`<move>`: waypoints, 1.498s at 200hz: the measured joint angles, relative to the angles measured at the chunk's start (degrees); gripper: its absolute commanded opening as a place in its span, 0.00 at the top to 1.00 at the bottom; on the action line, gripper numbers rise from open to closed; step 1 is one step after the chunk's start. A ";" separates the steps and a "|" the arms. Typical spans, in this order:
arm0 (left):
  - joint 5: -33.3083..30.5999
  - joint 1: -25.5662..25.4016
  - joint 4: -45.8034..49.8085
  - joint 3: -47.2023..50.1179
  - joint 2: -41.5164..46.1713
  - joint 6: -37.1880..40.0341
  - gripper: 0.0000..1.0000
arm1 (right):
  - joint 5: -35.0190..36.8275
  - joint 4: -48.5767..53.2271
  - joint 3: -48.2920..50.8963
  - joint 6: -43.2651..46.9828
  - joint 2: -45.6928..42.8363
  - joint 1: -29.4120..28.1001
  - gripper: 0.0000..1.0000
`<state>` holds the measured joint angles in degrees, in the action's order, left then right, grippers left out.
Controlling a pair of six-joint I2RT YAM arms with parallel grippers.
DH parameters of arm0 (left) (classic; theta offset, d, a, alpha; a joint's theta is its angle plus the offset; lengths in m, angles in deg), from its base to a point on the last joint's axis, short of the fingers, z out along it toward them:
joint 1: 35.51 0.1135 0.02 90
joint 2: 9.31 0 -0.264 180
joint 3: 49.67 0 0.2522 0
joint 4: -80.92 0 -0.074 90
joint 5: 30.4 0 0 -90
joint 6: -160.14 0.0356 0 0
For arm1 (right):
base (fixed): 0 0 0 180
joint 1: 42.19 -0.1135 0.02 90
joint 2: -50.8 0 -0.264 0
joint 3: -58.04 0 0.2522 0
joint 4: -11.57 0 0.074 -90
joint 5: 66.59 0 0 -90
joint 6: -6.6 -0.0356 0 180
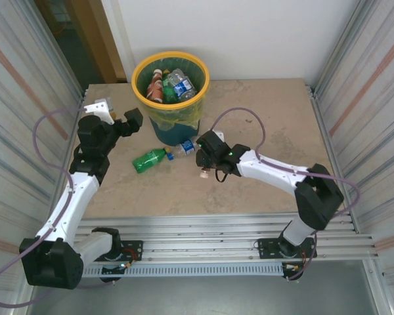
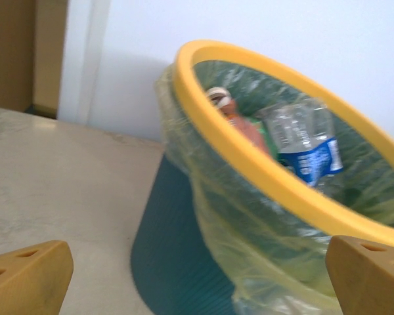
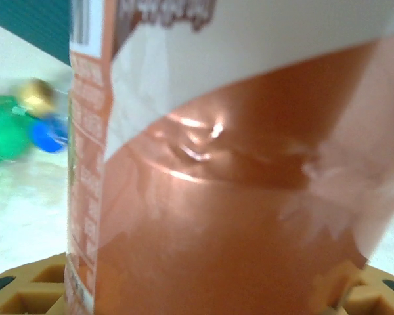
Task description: Put the plastic bottles in the bin
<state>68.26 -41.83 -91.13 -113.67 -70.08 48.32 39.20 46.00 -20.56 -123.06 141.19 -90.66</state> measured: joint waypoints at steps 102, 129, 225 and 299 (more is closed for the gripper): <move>21.20 -9.57 4.74 -13.66 -4.35 0.24 0.08 | 1.07 -22.05 3.30 20.61 -9.66 -3.32 0.99; 25.27 -11.13 5.99 -15.32 -7.21 0.70 0.12 | -1.07 -25.75 3.37 23.93 -11.04 -3.65 0.97; 38.66 -14.75 7.48 -19.06 -12.22 3.93 0.20 | -6.86 -30.58 3.34 28.92 -12.72 -3.69 0.95; 42.95 -15.47 8.00 -20.96 -14.64 5.70 0.30 | -9.51 -31.36 0.94 29.92 -12.57 -3.69 0.93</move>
<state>111.21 -57.31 -83.13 -134.63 -84.73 54.02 29.70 14.64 -19.62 -93.14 128.62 -94.35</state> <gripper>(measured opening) 0.737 0.518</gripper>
